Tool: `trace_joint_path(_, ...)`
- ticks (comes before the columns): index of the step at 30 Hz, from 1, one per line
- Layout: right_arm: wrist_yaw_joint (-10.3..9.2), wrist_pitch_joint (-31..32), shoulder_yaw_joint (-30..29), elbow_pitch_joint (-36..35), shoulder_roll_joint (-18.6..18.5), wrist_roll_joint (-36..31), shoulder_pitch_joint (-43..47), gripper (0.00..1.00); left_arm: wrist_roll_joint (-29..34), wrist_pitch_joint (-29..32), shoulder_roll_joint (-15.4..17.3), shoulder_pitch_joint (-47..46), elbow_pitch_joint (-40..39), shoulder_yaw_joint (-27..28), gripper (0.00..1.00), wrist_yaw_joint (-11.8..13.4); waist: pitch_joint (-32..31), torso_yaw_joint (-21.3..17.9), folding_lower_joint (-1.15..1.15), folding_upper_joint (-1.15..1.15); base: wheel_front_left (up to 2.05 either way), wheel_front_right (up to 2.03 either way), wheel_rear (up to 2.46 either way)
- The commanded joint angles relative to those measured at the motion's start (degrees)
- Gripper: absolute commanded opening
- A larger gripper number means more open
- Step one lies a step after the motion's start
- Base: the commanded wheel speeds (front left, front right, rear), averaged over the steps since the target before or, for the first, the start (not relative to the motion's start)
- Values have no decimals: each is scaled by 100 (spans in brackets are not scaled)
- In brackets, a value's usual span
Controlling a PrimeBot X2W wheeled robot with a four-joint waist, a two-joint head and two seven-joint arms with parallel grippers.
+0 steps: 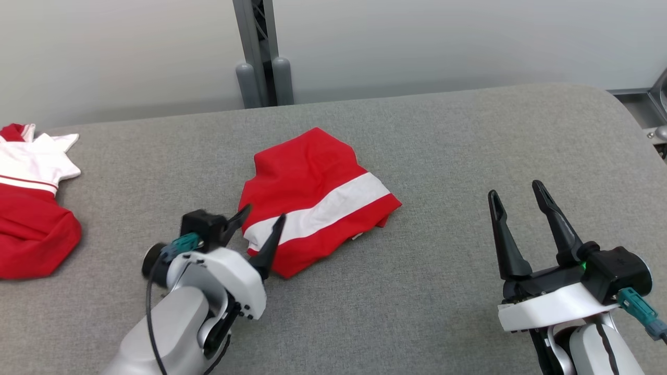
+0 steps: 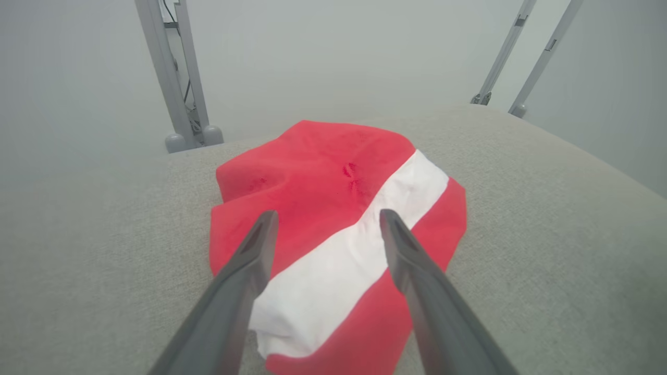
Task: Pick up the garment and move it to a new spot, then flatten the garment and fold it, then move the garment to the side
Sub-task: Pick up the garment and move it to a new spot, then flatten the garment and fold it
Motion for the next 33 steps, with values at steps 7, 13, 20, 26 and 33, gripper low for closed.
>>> trace_joint_path(7, 1, -29, 73, 18, -37, -25, 70, 100, -576, 81, 77, 550, 146, 432, 100, 301, -97, -13, 0, 0, 0, 0, 0)
trace_joint_path(13, 1, -29, 67, -19, -37, -80, 3, 100, -990, 128, -58, 653, 381, 673, 100, 140, 64, -144, 0, 0, 0, 0, 0)
trace_joint_path(20, 1, -29, 36, -38, -38, -126, -63, 100, -1125, 149, -146, 484, 744, 750, 100, 37, 218, -280, 0, 0, 0, 0, 0)
trace_joint_path(26, 1, -29, 6, -56, -37, -167, -96, 100, -1170, 45, -288, 318, 1042, 779, 0, -72, 276, -324, 0, 0, 0, 0, 0)
trace_joint_path(33, 1, -29, -39, -62, -37, -179, -81, 100, -989, -73, -223, 169, 1278, 740, 0, -106, 227, -210, 0, 0, 0, 0, 0)
